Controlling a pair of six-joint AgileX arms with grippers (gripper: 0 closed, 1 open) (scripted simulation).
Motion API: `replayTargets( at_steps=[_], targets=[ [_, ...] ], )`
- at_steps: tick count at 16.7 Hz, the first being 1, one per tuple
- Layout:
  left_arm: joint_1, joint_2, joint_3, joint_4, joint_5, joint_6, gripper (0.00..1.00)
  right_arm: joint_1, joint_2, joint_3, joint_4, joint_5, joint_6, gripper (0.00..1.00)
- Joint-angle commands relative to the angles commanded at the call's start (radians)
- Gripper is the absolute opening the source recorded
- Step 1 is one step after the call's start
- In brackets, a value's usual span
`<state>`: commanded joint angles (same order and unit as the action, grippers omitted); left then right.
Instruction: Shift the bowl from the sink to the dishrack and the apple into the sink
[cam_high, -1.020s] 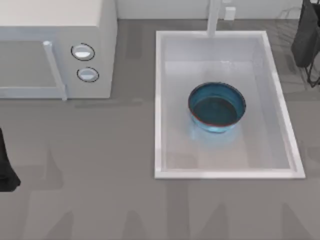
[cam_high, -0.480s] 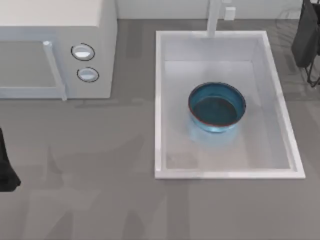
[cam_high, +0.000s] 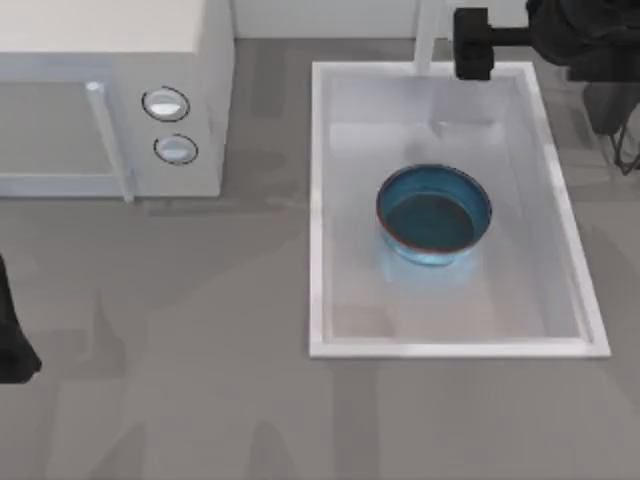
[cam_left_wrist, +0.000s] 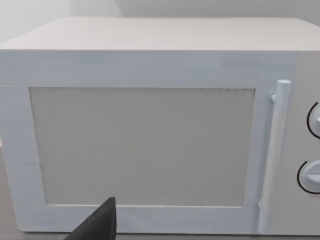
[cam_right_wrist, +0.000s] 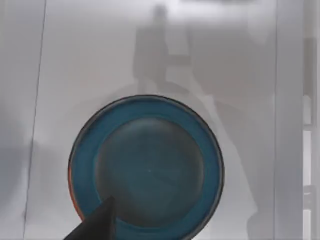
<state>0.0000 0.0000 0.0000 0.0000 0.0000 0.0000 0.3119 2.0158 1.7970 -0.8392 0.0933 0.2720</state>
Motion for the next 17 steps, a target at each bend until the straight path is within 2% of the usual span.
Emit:
replayTargets(
  at_steps=[4, 8, 13, 17],
  targets=[
    [0.000, 0.000, 0.000, 0.000, 0.000, 0.000, 1.00, 0.069, 0.307, 0.265, -0.178, 0.005, 0.088, 1.00],
    [0.000, 0.000, 0.000, 0.000, 0.000, 0.000, 1.00, 0.129, 0.509, 0.490, -0.300, 0.001, 0.172, 1.00],
    [0.000, 0.000, 0.000, 0.000, 0.000, 0.000, 1.00, 0.185, 0.641, 0.672, -0.398, 0.003, 0.248, 1.00],
    [0.000, 0.000, 0.000, 0.000, 0.000, 0.000, 1.00, 0.210, 0.663, 0.737, -0.415, 0.019, 0.266, 1.00]
  ],
)
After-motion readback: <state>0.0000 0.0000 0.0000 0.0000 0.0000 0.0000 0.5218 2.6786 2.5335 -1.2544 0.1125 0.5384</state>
